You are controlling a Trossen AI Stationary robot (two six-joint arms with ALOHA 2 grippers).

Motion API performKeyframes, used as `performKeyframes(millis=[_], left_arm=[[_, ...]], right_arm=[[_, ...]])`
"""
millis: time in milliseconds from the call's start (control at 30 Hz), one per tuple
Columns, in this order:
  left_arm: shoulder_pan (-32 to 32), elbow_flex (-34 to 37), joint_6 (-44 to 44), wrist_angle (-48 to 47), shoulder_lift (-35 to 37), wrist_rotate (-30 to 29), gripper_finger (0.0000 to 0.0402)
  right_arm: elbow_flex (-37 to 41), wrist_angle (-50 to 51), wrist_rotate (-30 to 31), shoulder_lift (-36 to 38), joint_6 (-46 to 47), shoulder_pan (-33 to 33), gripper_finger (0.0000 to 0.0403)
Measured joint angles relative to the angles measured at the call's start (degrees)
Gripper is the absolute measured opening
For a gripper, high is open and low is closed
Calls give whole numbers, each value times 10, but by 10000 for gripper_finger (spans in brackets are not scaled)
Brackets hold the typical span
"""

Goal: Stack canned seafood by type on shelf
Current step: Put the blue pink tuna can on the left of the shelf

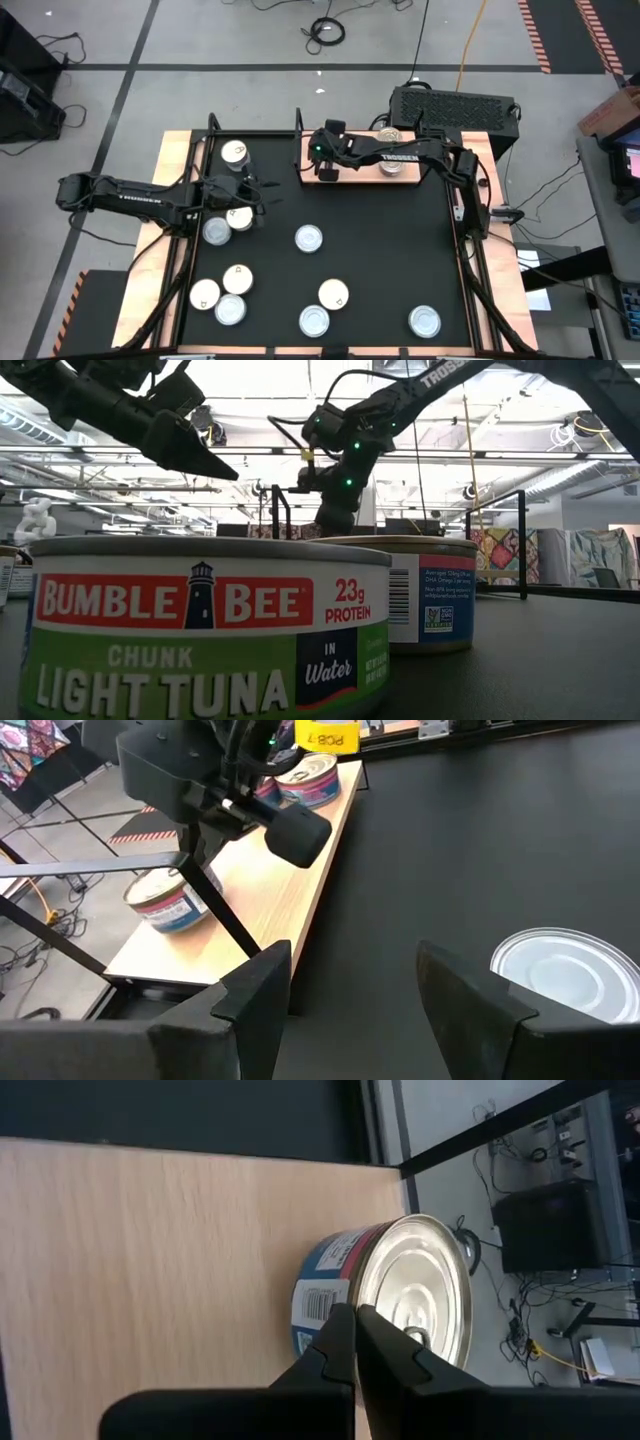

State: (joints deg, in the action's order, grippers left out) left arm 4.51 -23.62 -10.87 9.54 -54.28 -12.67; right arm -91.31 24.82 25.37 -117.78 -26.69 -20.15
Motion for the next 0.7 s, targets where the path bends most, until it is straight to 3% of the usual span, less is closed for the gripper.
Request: performKeyframes(millis=[700], left_arm=[[0,0,0,-11,0,2,216]], right_arm=[[0,-12,-2,-3,-11,-3,2]])
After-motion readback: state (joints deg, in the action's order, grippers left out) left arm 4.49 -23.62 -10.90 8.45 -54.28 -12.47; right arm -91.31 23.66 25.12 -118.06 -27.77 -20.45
